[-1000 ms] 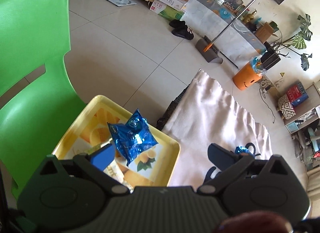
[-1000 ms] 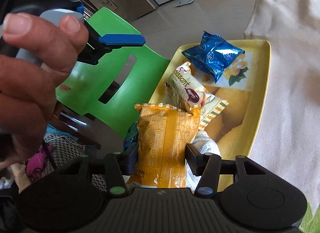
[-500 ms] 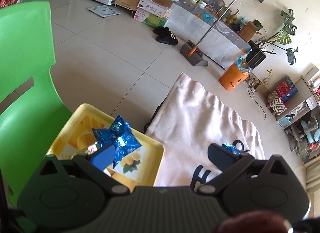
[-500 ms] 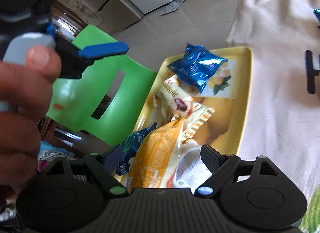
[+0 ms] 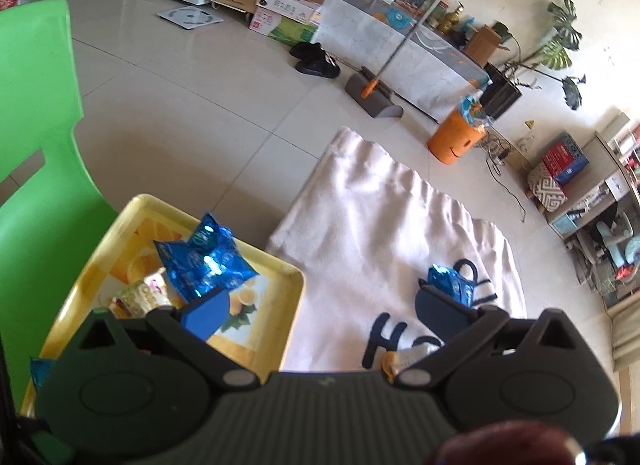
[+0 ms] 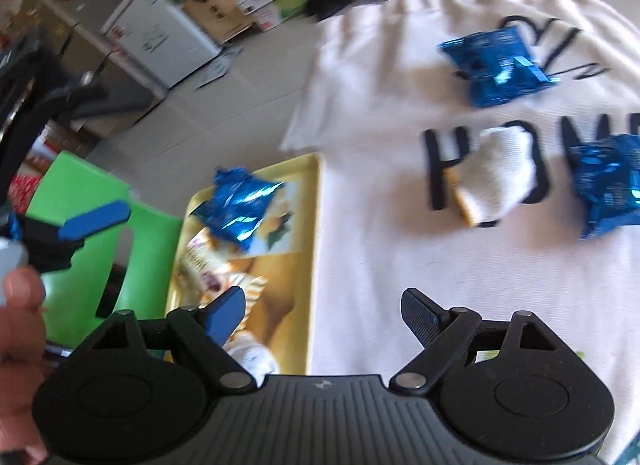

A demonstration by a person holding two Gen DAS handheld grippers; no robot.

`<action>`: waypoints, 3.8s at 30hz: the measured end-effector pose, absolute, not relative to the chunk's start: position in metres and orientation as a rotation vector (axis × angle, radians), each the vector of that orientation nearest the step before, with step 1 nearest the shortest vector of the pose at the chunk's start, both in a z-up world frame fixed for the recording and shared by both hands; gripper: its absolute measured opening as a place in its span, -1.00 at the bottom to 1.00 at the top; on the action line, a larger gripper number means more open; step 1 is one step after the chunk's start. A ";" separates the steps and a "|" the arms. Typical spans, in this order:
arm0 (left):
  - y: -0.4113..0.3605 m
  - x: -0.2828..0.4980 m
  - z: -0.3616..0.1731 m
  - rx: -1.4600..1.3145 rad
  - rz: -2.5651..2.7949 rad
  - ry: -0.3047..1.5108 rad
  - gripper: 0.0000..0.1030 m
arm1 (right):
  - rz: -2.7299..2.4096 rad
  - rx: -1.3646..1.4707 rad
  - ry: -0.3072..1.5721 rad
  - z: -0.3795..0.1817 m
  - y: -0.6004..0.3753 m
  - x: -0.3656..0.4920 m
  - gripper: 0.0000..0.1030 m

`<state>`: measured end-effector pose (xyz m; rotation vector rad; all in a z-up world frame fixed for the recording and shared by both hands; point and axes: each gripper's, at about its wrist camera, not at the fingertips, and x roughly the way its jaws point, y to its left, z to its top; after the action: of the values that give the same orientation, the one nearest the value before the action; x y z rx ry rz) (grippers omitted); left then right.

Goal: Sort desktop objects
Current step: 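Move both tools back over the remaining packets and glove on the cloth, then lower the left tool onto the crumpled blue foil packet and close it, then close the right tool on the white knit glove while the left tool holds the blue packet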

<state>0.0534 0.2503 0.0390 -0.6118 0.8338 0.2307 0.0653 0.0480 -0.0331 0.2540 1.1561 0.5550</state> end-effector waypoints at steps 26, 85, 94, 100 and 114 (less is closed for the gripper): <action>0.120 0.074 -0.011 -0.471 0.101 0.965 0.99 | 0.060 0.427 1.052 0.024 -0.122 0.098 0.67; -0.015 0.126 -0.090 -0.276 0.158 1.137 0.40 | 0.012 0.735 0.912 0.036 -0.279 0.131 0.72; 0.052 0.070 -0.087 -0.311 0.231 1.203 0.40 | 0.143 0.631 1.007 0.022 -0.227 0.137 0.72; 0.070 0.056 -0.089 -0.347 0.229 1.209 0.40 | 0.255 0.533 1.073 0.006 -0.180 0.136 0.72; 0.075 0.061 -0.105 -0.362 0.269 1.250 0.79 | 0.484 0.175 1.073 -0.036 -0.086 0.140 0.69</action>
<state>0.0615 0.0754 -0.1047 -0.3620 1.2503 0.2690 0.1403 -0.0857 -0.0357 0.1745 1.0732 0.4839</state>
